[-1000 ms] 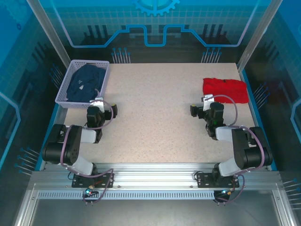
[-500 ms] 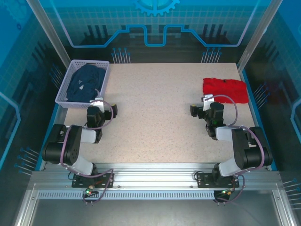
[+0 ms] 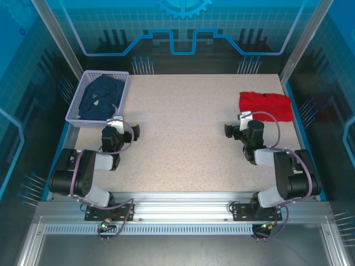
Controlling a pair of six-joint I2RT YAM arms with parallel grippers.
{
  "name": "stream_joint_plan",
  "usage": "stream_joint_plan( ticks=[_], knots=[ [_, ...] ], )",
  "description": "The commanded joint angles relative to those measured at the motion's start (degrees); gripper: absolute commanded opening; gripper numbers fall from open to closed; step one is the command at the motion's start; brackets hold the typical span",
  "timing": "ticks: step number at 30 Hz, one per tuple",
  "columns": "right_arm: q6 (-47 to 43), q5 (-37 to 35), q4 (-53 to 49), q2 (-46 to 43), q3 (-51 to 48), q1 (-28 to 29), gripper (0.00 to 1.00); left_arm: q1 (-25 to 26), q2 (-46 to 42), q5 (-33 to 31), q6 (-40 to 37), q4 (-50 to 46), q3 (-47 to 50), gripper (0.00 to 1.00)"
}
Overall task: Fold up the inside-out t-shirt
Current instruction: Pick up the T-shirt from the basket.
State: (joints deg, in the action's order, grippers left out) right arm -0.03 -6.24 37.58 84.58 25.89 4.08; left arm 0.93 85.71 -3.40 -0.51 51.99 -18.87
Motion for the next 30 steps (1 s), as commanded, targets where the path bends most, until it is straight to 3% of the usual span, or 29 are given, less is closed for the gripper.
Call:
stream_joint_plan(
  ticks=[1, 3, 6, 9, 11, 14, 18, 24, 30],
  knots=[
    [2.32, -3.94, -9.41, -5.57, 3.77, 0.07, 1.0, 1.22, -9.92, 7.93, -4.77, -7.29, -1.11, 0.99],
    [4.24, -6.13, -12.41, -10.13, 3.66, -0.11, 1.0, 2.59, -15.03, 9.0, -4.42, -16.7, -4.77, 0.99],
    [12.72, -6.29, -20.1, -18.36, 5.48, -1.72, 1.0, 2.59, -18.77, 11.59, 5.3, -22.99, -9.96, 0.99],
    [16.54, -2.23, -28.18, -23.39, 9.84, -0.92, 1.0, 1.53, -18.85, 3.46, 14.73, -37.13, -19.41, 0.99],
    [15.85, 0.03, -30.87, -23.79, 12.74, 2.94, 1.0, -2.64, -15.99, 1.77, 20.71, -44.01, -24.94, 0.99],
    [12.53, -3.26, -36.08, -20.95, 18.2, 12.15, 1.0, -10.99, -9.05, 3.91, 28.12, -51.3, -32.27, 0.99],
    [11.47, -5.11, -38.15, -16.86, 21.75, 19.04, 1.0, -14.0, 4.15, 0.27, 23.72, -61.88, -45.9, 0.99],
    [12.96, -3.04, -37.22, -14.88, 22.54, 20.15, 1.0, -16.27, 26.92, -0.57, 18.37, -79.41, -70.49, 0.99],
    [13.02, -3.77, -37.41, -15.58, 21.7, 20.23, 1.0, -16.39, 38.39, -4.47, 14.22, -87.3, -82.19, 0.99]
  ],
)
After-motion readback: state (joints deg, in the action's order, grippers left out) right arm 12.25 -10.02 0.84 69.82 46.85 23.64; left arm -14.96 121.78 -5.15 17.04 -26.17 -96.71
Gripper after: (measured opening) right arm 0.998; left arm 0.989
